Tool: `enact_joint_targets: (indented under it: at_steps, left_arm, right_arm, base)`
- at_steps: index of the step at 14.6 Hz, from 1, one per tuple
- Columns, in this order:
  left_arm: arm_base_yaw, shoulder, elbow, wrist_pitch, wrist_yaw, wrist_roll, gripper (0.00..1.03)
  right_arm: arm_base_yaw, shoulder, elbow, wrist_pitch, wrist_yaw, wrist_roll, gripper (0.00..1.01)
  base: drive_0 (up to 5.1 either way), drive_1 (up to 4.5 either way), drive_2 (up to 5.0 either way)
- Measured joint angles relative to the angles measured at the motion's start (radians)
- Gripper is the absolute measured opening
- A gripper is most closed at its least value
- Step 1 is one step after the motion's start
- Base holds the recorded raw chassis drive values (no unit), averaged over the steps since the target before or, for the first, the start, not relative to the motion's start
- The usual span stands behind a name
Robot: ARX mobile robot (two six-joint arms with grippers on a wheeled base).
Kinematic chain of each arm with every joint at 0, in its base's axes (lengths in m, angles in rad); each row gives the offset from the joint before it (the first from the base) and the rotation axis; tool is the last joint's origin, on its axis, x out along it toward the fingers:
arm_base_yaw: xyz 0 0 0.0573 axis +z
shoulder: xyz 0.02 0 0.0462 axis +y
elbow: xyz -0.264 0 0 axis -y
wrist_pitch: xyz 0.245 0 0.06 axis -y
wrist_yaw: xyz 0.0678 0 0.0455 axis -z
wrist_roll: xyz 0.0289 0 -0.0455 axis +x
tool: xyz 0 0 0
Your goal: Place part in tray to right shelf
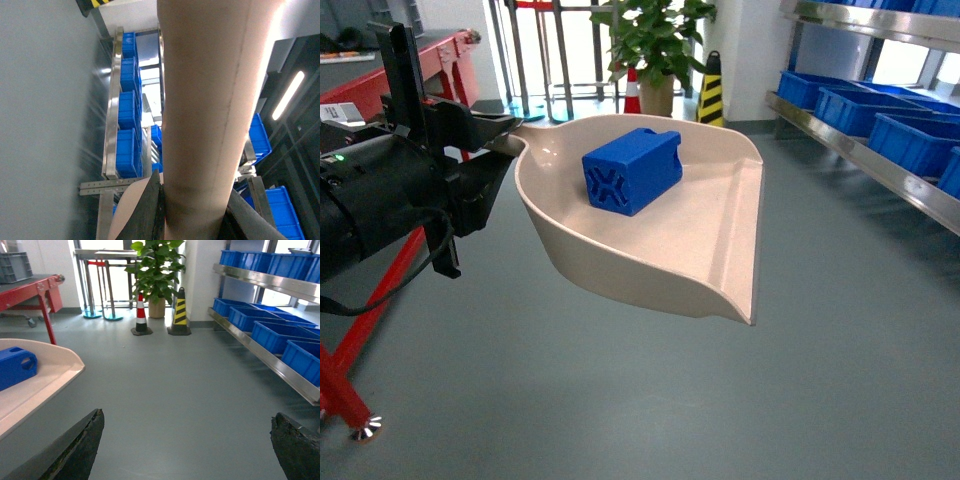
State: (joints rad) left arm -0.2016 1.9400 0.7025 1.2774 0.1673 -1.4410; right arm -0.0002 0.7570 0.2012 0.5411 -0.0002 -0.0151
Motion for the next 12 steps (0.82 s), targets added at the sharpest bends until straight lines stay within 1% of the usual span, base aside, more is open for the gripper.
enact_joint_targets:
  at_steps: [12]
  left_arm:
    - [-0.005, 0.0, 0.0, 0.001, 0.001, 0.0, 0.17]
  right_arm:
    - [0.0, -0.001, 0.0, 0.002, 0.0, 0.0, 0.98]
  base:
    - [-1.6, -1.61, -1.6]
